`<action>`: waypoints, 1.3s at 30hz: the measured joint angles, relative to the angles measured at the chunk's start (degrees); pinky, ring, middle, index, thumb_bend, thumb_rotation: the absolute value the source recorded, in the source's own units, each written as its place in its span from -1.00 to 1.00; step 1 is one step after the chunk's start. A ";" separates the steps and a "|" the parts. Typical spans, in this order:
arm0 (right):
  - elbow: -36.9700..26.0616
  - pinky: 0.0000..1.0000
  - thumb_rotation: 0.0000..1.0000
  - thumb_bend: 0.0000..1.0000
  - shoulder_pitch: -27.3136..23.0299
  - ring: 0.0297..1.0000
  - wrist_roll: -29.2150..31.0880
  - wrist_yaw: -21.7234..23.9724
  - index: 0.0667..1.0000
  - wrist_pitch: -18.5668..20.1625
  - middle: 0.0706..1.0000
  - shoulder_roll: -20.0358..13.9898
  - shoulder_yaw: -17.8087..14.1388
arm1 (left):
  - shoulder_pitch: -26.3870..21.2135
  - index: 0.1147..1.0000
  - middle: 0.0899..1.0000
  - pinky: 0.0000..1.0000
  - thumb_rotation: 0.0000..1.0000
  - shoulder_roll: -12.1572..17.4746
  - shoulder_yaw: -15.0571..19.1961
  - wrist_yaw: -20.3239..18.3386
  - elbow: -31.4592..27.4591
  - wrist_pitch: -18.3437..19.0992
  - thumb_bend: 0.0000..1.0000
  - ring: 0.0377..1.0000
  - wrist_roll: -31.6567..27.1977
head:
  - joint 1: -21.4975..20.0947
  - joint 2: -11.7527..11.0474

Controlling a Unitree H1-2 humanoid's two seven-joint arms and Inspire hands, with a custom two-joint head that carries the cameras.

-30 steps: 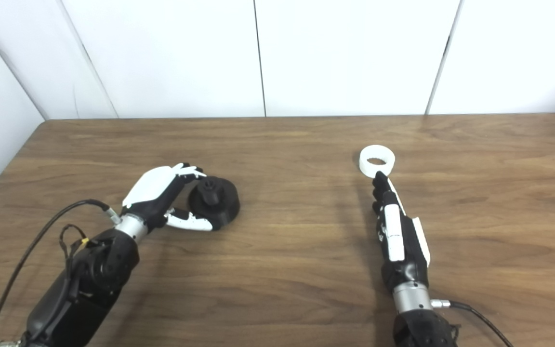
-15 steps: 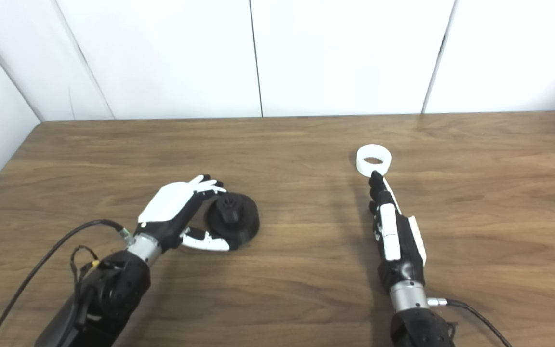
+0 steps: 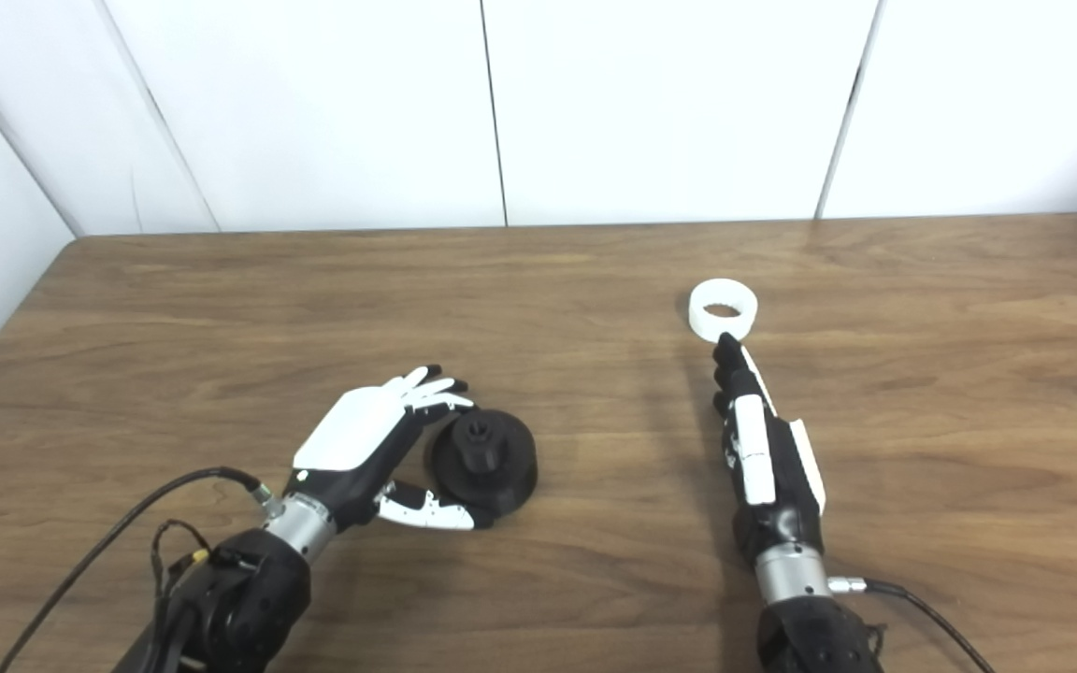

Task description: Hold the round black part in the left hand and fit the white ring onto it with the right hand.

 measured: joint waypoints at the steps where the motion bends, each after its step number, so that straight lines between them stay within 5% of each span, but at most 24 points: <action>1: 0.00 0.99 1.00 0.23 0.00 0.97 0.00 0.00 0.90 0.03 0.92 0.00 0.00 | 0.06 0.32 0.81 0.94 -0.15 -0.18 -0.11 0.01 -0.02 -0.05 0.60 0.97 0.04 | -0.26 0.26; 16: -1.48 0.94 0.94 0.23 0.00 0.95 0.01 0.00 0.89 1.13 0.91 -0.02 -0.05 | 0.66 0.31 0.80 0.93 -0.08 -1.06 -0.64 -0.97 -0.58 -1.86 0.60 0.96 0.66 | -0.62 0.35; 17: -1.57 0.90 0.84 0.18 0.00 0.93 -0.06 -0.02 0.87 1.23 0.90 -0.03 -0.05 | 0.69 0.31 0.80 0.94 -0.08 -1.09 -0.65 -0.98 -0.58 -1.92 0.60 0.96 0.69 | -0.62 0.44; 19: -2.61 0.65 0.21 0.13 0.00 0.81 -3.18 -0.66 0.77 1.56 0.83 -0.22 0.02 | 0.73 0.31 0.80 0.94 -0.08 -1.21 -0.64 -1.05 -0.58 -1.93 0.60 0.97 0.86 | -0.79 0.79; 21: -4.87 0.59 -0.35 0.32 -0.02 0.74 -8.64 -1.39 0.66 2.45 0.78 -0.92 0.39 | 0.73 0.31 0.80 0.94 -0.09 -1.29 -0.62 -1.10 -0.58 -1.93 0.60 0.97 0.98 | -1.05 0.79; 22: -6.44 0.61 -0.40 0.39 -0.17 0.75 -11.94 -1.58 0.63 2.84 0.77 -2.00 0.58 | 0.73 0.31 0.80 0.93 -0.09 -1.37 -0.62 -1.13 -0.58 -1.92 0.61 0.96 1.03 | -1.23 0.70; 26: -14.29 0.59 -0.46 0.54 -2.60 0.75 -25.42 -0.02 0.58 7.65 0.76 -11.05 0.28 | 0.88 0.30 0.79 0.93 -0.10 -1.53 -0.60 -1.18 -0.56 -2.05 0.60 0.96 1.49 | -1.05 0.53; 29: -15.00 0.62 -0.51 0.61 -7.00 0.79 -29.47 1.51 0.58 10.95 0.81 -15.46 -0.28 | 1.08 0.30 0.80 0.93 -0.11 -1.65 -0.55 -1.11 -0.53 -2.11 0.59 0.96 1.50 | -1.14 0.44; 39: -2.55 0.62 -0.53 0.70 -18.56 0.86 -33.00 6.04 0.48 13.20 0.81 -19.13 3.52 | 1.11 0.30 0.79 0.93 -0.14 -2.88 -0.86 -1.12 -0.13 -3.00 0.61 0.96 1.83 | -1.76 -0.18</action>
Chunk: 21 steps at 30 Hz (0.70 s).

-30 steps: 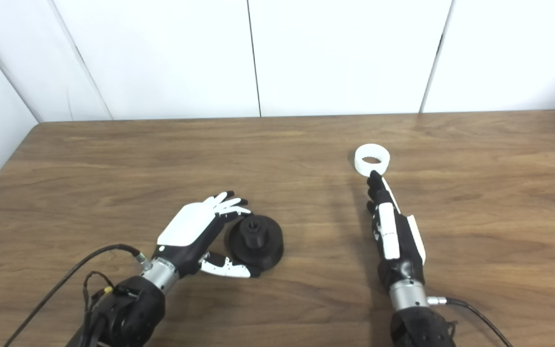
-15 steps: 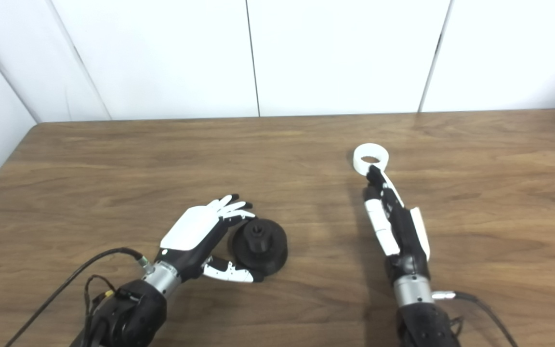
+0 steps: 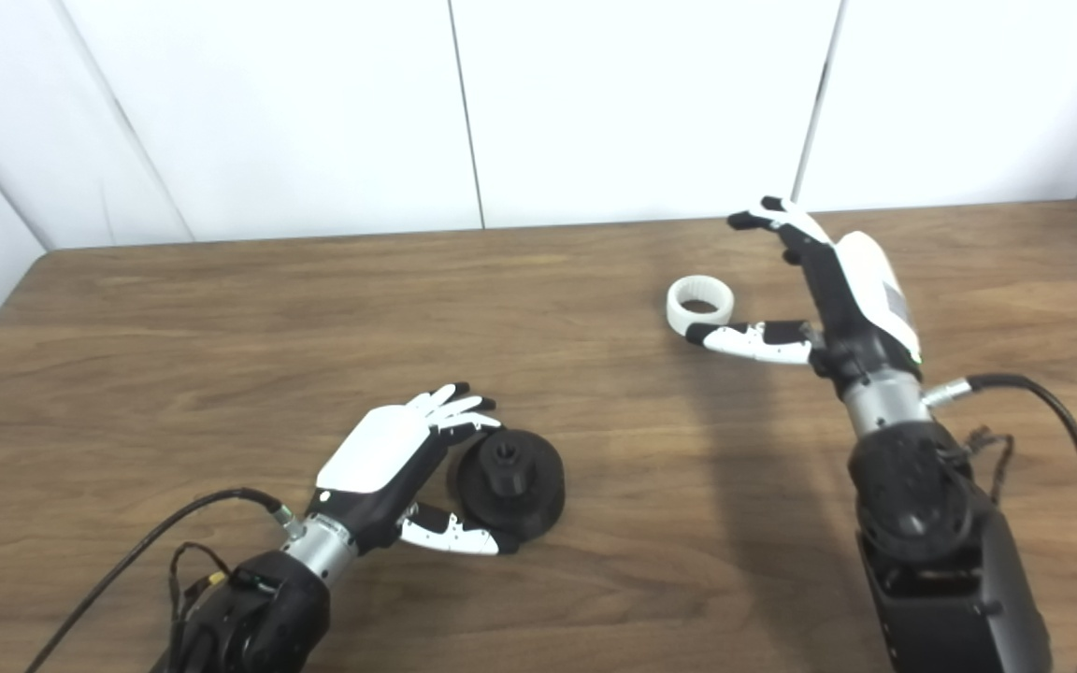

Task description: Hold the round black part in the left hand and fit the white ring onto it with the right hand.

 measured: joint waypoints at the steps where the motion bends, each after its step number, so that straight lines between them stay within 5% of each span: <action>1: 1.21 0.67 -0.53 0.69 -0.38 0.89 -0.08 0.10 0.48 0.01 0.82 -0.15 0.15 | -0.01 0.30 0.79 0.93 -0.15 -0.02 0.00 0.00 0.01 -0.12 0.61 0.96 0.00 | -0.09 -0.17; 10: 15.44 0.90 -0.48 0.71 -6.13 0.97 -1.93 0.14 0.48 -1.87 0.84 -1.48 3.69 | 0.13 0.29 0.79 0.91 -0.14 -0.07 0.52 0.19 0.31 -1.25 0.61 0.95 0.00 | -0.62 -0.53; 21: 26.73 0.84 -0.39 0.67 -11.37 0.95 -2.39 -0.29 0.48 -4.38 0.85 -3.12 5.76 | 0.29 0.31 0.80 0.92 -0.13 -0.31 0.85 0.06 0.40 -1.43 0.60 0.97 -0.01 | -0.97 -0.97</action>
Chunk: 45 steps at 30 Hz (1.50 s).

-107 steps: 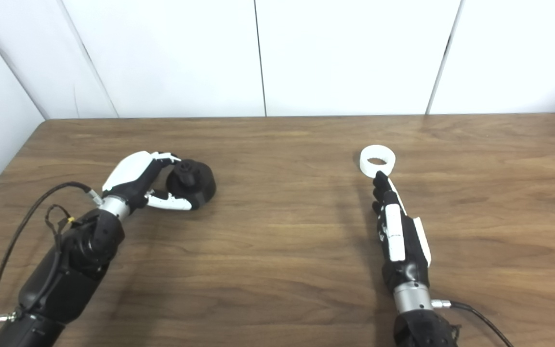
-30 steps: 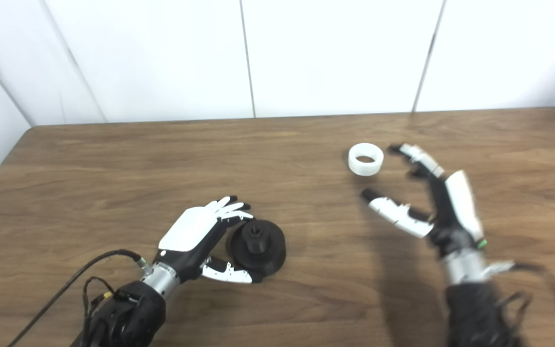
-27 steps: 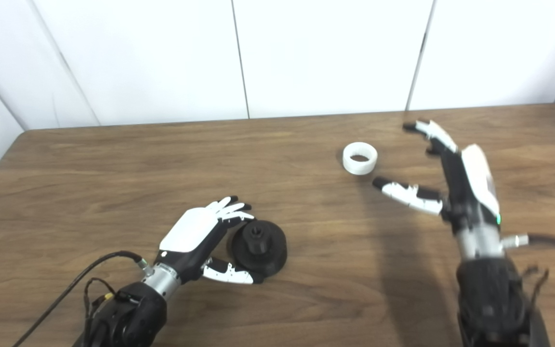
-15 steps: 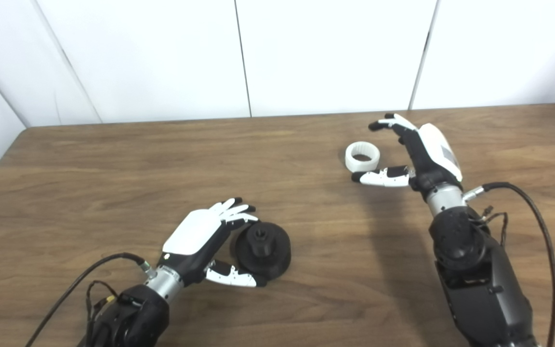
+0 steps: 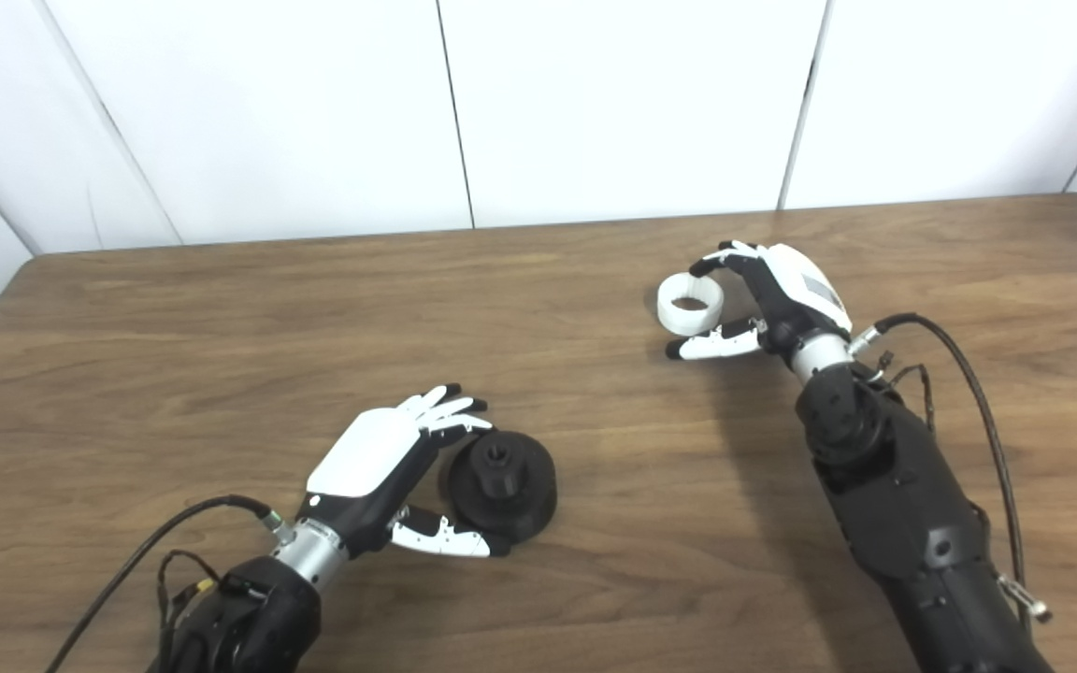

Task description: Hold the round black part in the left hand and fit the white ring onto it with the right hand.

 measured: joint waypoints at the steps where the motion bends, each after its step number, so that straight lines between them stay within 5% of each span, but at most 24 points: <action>1: 1.10 0.84 -0.39 0.67 -0.72 0.95 0.00 -0.12 0.48 -0.18 0.85 -0.12 0.03 | 0.03 0.31 0.79 0.92 -0.13 0.01 0.08 0.00 0.00 0.00 0.60 0.96 0.00 | 0.09 0.00; 45: 8.44 0.76 -0.31 0.64 -5.64 0.94 1.31 1.15 0.49 -1.16 0.84 -0.96 2.99 | 0.53 0.29 0.80 0.93 -0.14 -0.09 0.73 0.10 -0.09 -0.48 0.60 0.96 -0.02 | 1.14 0.35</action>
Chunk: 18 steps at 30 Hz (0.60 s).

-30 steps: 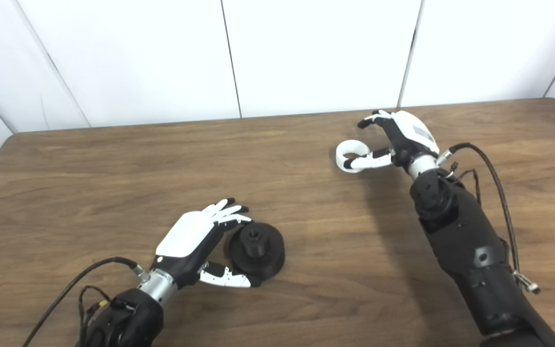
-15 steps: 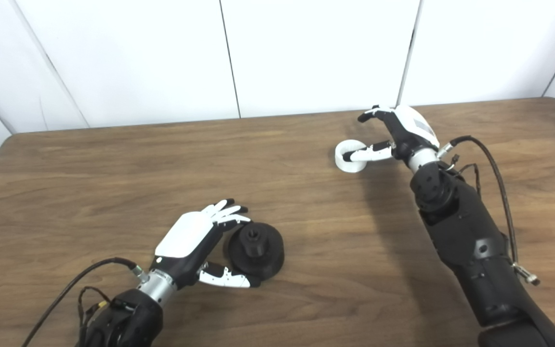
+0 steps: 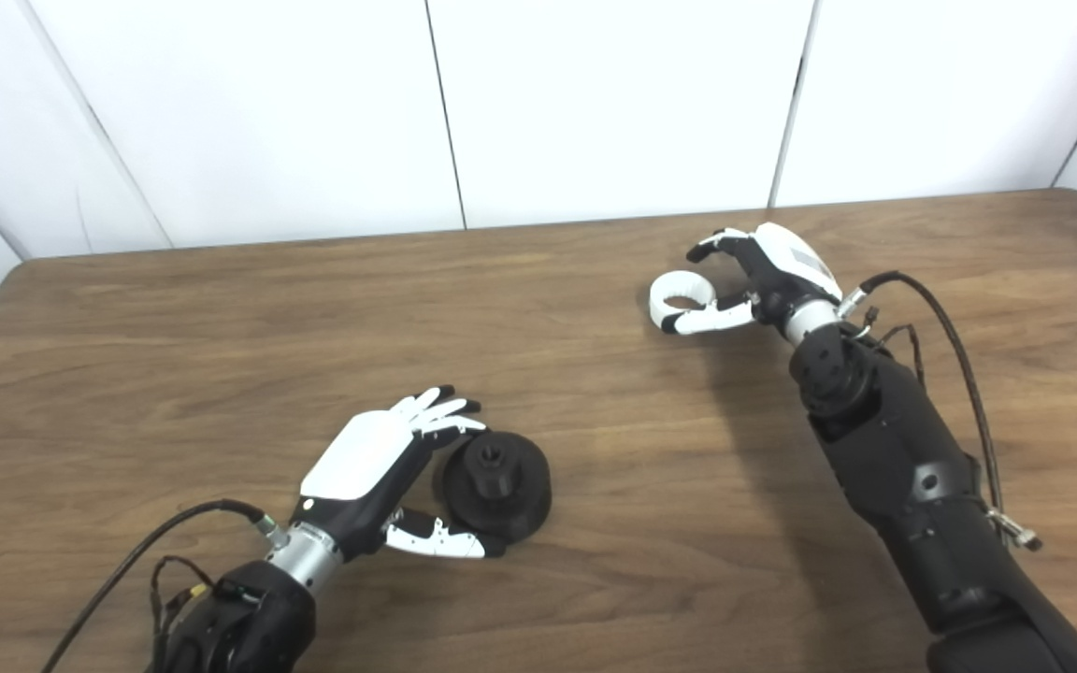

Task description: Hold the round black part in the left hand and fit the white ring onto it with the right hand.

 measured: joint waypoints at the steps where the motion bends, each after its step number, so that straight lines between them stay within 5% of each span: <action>1: 0.03 0.76 -0.30 0.65 0.00 0.94 0.00 0.00 0.49 0.00 0.84 -0.04 0.07 | -0.01 0.30 0.80 0.92 -0.14 -0.01 0.02 0.00 0.00 0.00 0.60 0.96 0.00 | 0.00 0.00; 18: 0.96 0.80 -0.28 0.61 -0.02 0.96 -0.10 0.06 0.49 -0.25 0.86 -0.57 1.28 | 0.03 0.30 0.80 0.92 -0.16 -0.17 0.17 -0.09 0.00 0.00 0.60 0.97 -0.04 | 0.09 0.09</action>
